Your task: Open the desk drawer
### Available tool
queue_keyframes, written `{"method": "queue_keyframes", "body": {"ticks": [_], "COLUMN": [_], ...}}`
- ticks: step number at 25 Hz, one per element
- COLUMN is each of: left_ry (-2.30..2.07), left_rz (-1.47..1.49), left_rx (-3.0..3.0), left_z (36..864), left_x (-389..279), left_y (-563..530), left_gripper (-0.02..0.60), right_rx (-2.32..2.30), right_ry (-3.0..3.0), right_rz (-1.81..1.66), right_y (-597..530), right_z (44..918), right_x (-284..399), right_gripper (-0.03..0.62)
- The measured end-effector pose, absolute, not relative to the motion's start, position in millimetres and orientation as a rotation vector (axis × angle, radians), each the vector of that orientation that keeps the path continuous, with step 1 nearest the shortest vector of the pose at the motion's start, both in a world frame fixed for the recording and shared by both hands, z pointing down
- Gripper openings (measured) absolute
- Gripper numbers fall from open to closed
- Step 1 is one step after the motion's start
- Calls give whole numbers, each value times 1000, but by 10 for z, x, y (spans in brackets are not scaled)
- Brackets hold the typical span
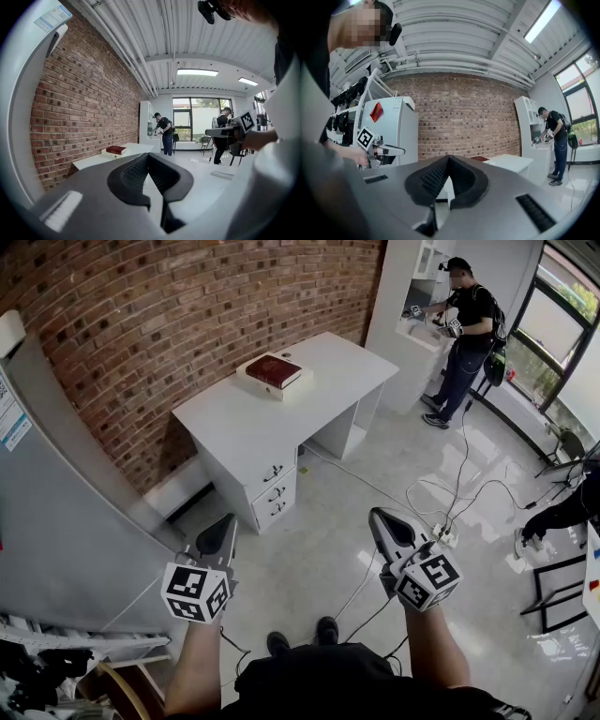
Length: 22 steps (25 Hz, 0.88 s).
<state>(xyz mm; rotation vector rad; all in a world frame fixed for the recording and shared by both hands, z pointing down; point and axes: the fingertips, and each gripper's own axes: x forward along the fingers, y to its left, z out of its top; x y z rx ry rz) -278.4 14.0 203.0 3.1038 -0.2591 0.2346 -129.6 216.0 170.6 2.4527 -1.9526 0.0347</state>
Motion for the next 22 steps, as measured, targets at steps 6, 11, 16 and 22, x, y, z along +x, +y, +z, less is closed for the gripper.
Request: {"method": "queue_keyframes", "body": {"ticks": [6,11,16,22], "left_ry": [-292,-259,-215,-247], "left_rz": [242,266,273,271], "left_rx": [3099,3100,3124,3121], "left_z": [2041,2084,2075,2027], "left_x": [-2826,-2763,-2681,-2626], "left_y": [41,74,143,91], "left_gripper": [11,14,15,72], "right_rx": [2438,2425,2399,2435], "right_ry": [-1963,-1946,-1939,-1963], "right_rz": [50,63,21,43], "right_y": [2094,2074,2064,2061], "right_z": [1747,1789,1770,1753], "right_x": [-1315,-1249,-1183,-1042], "right_gripper": [9,9,11,11]}}
